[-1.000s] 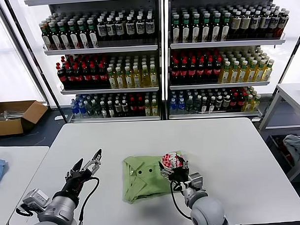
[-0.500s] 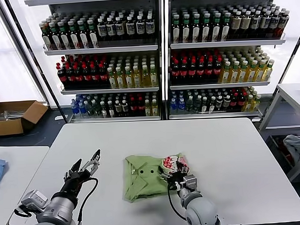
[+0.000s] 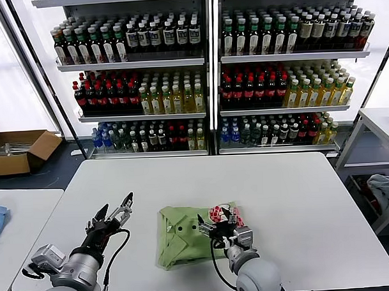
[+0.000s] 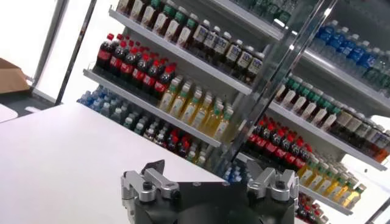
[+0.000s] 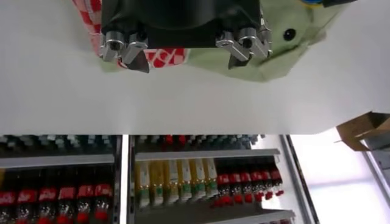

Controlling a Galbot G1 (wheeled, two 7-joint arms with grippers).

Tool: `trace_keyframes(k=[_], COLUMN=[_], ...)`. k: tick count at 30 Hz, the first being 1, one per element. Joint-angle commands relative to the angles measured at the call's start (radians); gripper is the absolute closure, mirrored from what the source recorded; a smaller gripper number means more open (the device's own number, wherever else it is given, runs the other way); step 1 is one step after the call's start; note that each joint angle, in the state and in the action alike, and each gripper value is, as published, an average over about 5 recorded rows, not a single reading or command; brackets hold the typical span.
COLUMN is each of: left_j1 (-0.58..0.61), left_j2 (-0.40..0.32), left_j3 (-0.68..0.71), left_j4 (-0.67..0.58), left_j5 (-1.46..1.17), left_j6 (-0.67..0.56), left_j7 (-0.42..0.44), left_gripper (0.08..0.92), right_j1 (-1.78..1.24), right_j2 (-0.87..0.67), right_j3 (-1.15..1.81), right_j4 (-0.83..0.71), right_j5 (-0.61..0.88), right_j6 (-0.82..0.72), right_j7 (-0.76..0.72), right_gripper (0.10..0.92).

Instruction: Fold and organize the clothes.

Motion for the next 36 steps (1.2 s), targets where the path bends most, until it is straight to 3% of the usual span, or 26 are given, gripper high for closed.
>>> trace_keyframes(k=[1, 8, 15, 22, 36], left_j1=[0.014, 0.029, 0.02, 0.04, 0.075], left_j2=[0.0, -0.002, 0.001, 0.008, -0.079], left_j3=[-0.008, -0.03, -0.046, -0.129, -0.217], left_j4=[-0.008, -0.013, 0.011, 0.053, 0.075], left_j5=[0.007, 0.005, 0.072, 0.197, 0.436], left_j6=[0.0, -0.001, -0.011, -0.046, -0.123], left_j7=[0.003, 0.011, 0.052, 0.237, 0.518], left_gripper=[0.177, 0.177, 0.177, 0.177, 0.177], right_j1=[0.044, 0.045, 0.005, -0.1, -0.424], right_j2=[0.058, 0.075, 0.019, -0.089, -0.051], right_j3=[-0.104, -0.111, -0.027, 0.231, 0.703], right_j4=[-0.136, -0.143, 0.092, 0.23, 0.22], right_j5=[-0.11, -0.093, -0.046, -0.039, -0.055], right_j6=[-0.013, -0.041, 0.043, 0.188, 0.384], right_j7=[-0.02, 0.014, 0.002, -0.097, -0.399], right_gripper=[0.203, 0.203, 0.203, 0.203, 0.203])
